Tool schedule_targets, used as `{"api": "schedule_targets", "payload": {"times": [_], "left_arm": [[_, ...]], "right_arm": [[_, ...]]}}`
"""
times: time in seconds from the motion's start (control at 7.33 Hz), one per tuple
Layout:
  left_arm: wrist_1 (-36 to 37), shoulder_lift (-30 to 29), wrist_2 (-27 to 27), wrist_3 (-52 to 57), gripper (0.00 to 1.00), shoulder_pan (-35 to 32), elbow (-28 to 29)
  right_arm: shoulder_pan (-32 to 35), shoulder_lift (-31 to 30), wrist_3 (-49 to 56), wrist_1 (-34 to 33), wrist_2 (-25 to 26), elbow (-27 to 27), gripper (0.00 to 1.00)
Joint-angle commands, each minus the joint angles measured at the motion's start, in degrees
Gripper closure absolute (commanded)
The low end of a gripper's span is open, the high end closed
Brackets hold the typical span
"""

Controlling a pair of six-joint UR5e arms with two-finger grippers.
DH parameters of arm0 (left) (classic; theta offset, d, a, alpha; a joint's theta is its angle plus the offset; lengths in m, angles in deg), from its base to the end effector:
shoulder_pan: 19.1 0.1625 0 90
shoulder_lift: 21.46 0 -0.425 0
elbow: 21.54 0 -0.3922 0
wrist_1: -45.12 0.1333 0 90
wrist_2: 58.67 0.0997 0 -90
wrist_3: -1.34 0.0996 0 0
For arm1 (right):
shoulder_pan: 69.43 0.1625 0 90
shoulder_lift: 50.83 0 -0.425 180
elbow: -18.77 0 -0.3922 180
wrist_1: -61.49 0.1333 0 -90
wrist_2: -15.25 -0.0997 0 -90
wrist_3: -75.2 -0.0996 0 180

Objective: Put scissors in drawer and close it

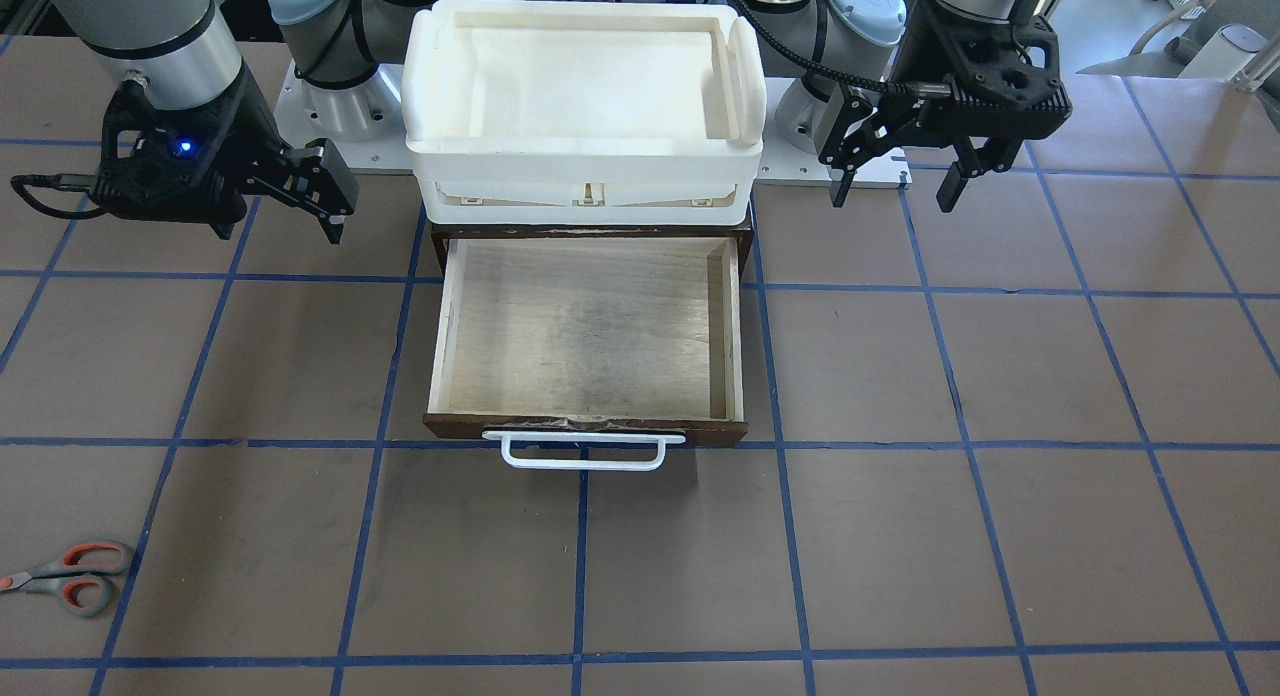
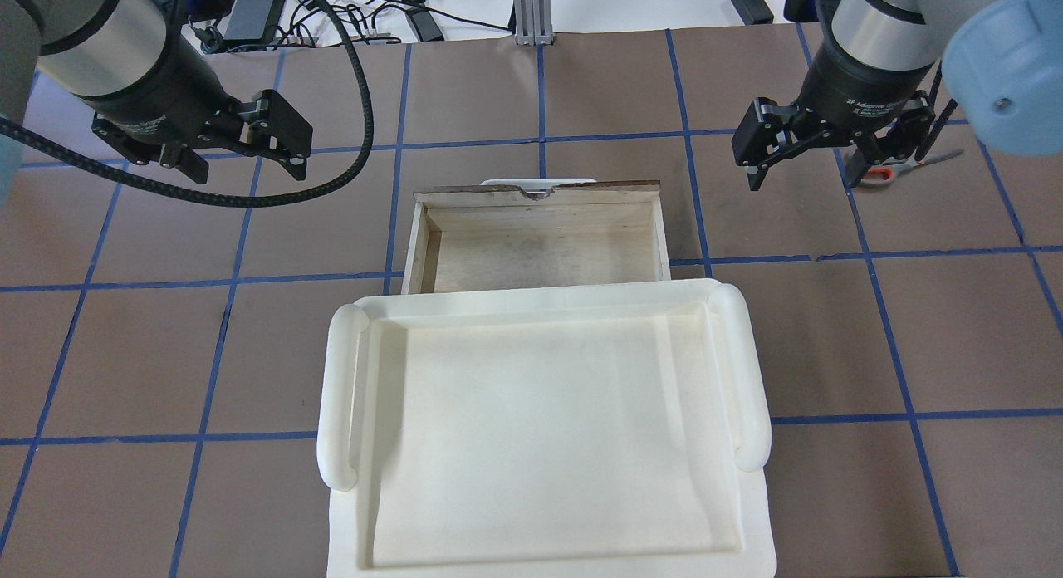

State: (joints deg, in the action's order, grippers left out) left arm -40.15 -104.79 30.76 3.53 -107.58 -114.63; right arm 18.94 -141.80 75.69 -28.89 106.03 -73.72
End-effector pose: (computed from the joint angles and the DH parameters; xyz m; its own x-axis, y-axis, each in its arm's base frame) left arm -0.1222 -0.4585 0.5250 -0.9999 0.0127 0.0043 0.0120 0.9894 -0.1448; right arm 0.1182 -0.4861 0.4755 -0.9997 0.0196 0.0134 0.0199 0.9996 0.0200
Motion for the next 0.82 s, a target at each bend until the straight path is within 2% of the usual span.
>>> {"api": "schedule_targets", "payload": {"times": [0.0, 0.68], "left_arm": [[0.45, -0.08, -0.05, 0.00, 0.00, -0.29, 0.02], [0.28, -0.16, -0.05, 0.09, 0.00, -0.29, 0.11]], "right_arm": [[0.05, -0.08, 0.56, 0.03, 0.01, -0.32, 0.00], [-0.04, 0.36, 0.48, -0.76, -0.08, -0.32, 0.00]]}}
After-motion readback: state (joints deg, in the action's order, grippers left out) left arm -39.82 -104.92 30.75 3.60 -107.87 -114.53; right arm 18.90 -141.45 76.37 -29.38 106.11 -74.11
